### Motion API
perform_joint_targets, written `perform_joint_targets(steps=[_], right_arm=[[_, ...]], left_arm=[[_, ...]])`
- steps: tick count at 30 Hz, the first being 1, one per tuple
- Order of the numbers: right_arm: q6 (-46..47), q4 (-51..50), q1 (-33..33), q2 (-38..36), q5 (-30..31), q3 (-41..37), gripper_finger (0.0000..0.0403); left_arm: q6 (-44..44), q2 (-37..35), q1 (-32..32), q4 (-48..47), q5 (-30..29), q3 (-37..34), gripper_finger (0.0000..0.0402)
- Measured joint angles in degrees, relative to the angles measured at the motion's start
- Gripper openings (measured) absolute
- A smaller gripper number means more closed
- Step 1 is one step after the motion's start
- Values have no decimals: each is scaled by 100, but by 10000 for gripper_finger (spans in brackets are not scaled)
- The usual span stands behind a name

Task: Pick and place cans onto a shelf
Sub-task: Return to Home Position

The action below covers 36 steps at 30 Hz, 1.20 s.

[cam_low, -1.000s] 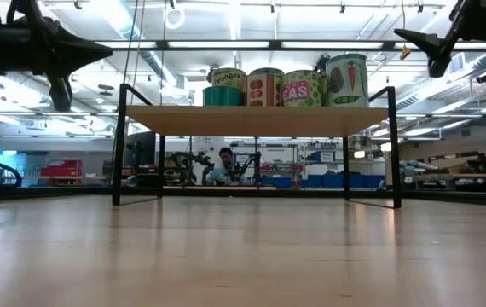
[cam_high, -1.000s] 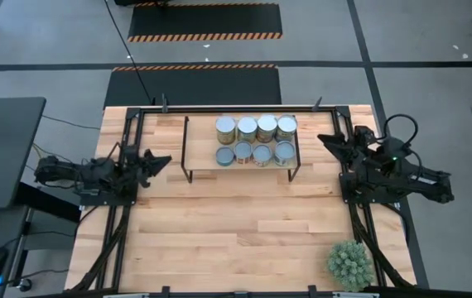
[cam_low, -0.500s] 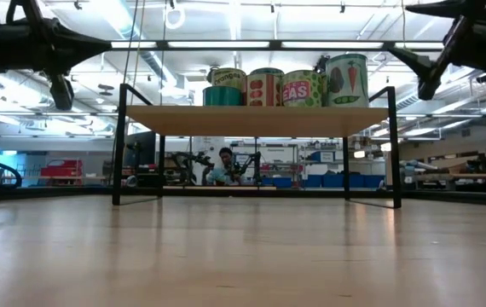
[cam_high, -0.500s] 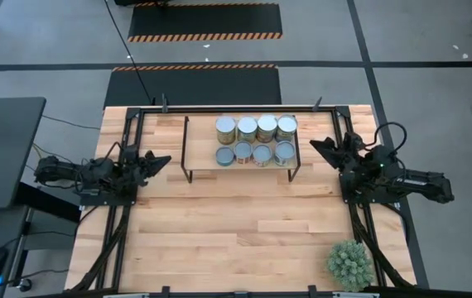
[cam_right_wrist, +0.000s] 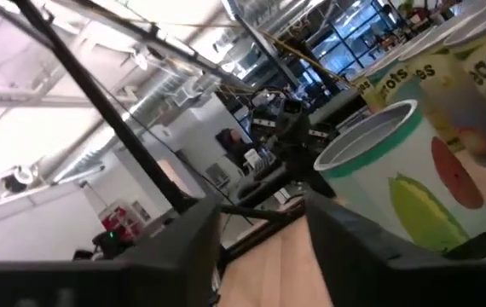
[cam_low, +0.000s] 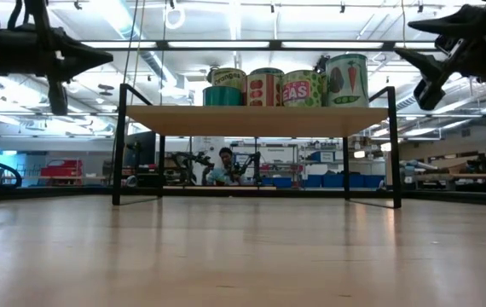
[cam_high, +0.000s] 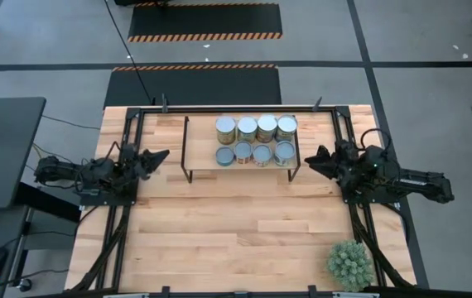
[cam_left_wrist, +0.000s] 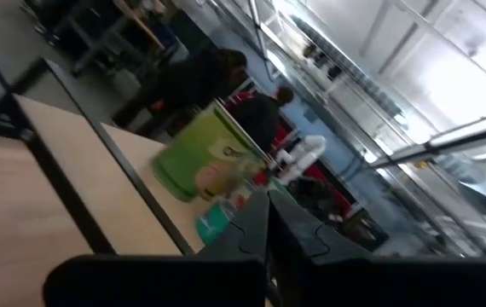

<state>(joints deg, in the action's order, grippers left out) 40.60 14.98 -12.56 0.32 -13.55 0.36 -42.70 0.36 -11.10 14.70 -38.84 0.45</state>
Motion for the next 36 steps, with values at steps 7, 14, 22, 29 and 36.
perform_joint_targets(steps=[7, 14, 22, 29, 36], right_arm=[[-429, -537, 4, 0, -453, 0, 14], [-464, -577, 4, 0, -382, 0, 5], [-1004, -586, 4, 2, 47, 0, 21], [-1348, -571, 4, 4, 47, 0, 20], [-1338, -571, 4, 4, 46, 0, 19]], left_arm=[[558, -1, 1, -73, -195, 0, 14], [591, 0, 1, -630, -77, -2, 15], [1523, 42, 1, -997, -142, 0, 15], [2797, 37, -2, -897, -143, -2, 15], [2804, 37, -2, -824, -143, -4, 15]])
